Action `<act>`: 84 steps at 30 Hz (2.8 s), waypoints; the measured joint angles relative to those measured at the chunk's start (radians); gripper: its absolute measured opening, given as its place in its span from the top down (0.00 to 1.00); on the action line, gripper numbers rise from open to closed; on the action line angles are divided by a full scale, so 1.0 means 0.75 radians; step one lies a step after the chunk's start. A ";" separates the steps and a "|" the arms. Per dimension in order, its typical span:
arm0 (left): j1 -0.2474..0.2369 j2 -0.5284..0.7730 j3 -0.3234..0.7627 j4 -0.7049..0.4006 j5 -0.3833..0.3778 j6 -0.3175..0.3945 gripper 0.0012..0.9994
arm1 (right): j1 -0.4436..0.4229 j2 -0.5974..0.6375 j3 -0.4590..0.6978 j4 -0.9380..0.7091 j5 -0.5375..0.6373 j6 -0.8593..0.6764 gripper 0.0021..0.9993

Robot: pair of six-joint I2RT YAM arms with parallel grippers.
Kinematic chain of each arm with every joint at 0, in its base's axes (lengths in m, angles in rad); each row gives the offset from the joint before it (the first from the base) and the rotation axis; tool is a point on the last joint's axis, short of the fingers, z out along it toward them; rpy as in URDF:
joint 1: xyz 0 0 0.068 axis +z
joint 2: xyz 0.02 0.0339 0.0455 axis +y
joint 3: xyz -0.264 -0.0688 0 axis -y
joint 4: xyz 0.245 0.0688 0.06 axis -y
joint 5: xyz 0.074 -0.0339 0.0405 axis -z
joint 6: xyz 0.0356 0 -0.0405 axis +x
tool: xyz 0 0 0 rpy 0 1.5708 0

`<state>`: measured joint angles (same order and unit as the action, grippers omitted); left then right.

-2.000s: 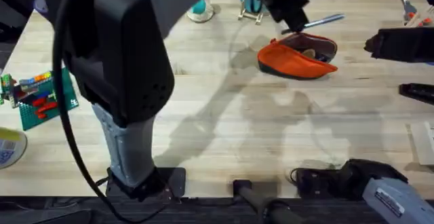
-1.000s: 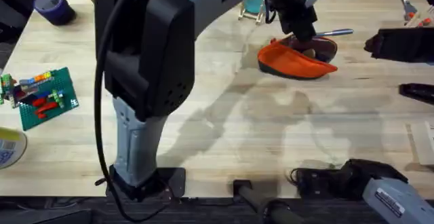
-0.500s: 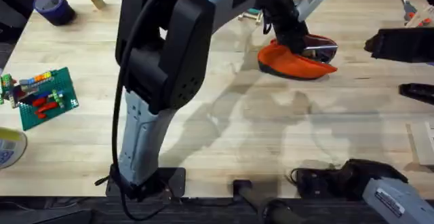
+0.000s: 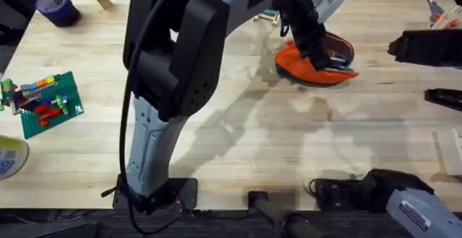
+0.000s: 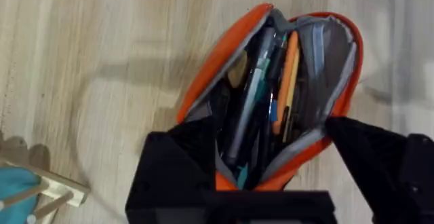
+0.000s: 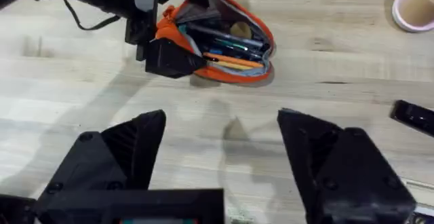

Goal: Unzip the bag, pick up the pens from the table one at a time and place them inside, then zip the bag closed.

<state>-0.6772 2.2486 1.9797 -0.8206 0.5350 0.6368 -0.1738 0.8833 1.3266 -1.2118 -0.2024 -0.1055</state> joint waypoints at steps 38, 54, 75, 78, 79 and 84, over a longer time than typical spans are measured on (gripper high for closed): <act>0.216 -0.212 0.003 -0.102 0.041 -0.026 0.00 | 0.000 0.000 0.000 0.000 0.000 0.000 0.00; 0.426 -0.315 0.007 -0.405 0.111 -0.036 0.01 | 0.000 0.000 0.000 0.000 0.000 0.000 0.00; 0.557 -0.652 -0.134 -0.360 0.209 -0.029 0.00 | 0.000 0.000 0.000 0.000 0.000 0.000 0.00; 0.557 -0.823 -0.340 -0.230 0.208 -0.021 0.00 | 0.000 0.000 0.000 0.000 0.000 0.000 0.00; 0.557 -0.875 -0.414 -0.185 0.208 -0.021 0.00 | 0.000 0.000 0.000 0.001 0.000 0.000 0.00; 0.557 -1.060 -0.728 -0.020 0.204 -0.020 0.00 | 0.000 0.000 0.000 0.001 0.000 0.000 0.00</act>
<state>-0.2592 1.4539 1.4335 -0.8354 0.6879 0.6216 -0.1738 0.8833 1.3266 -1.2114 -0.2024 -0.1055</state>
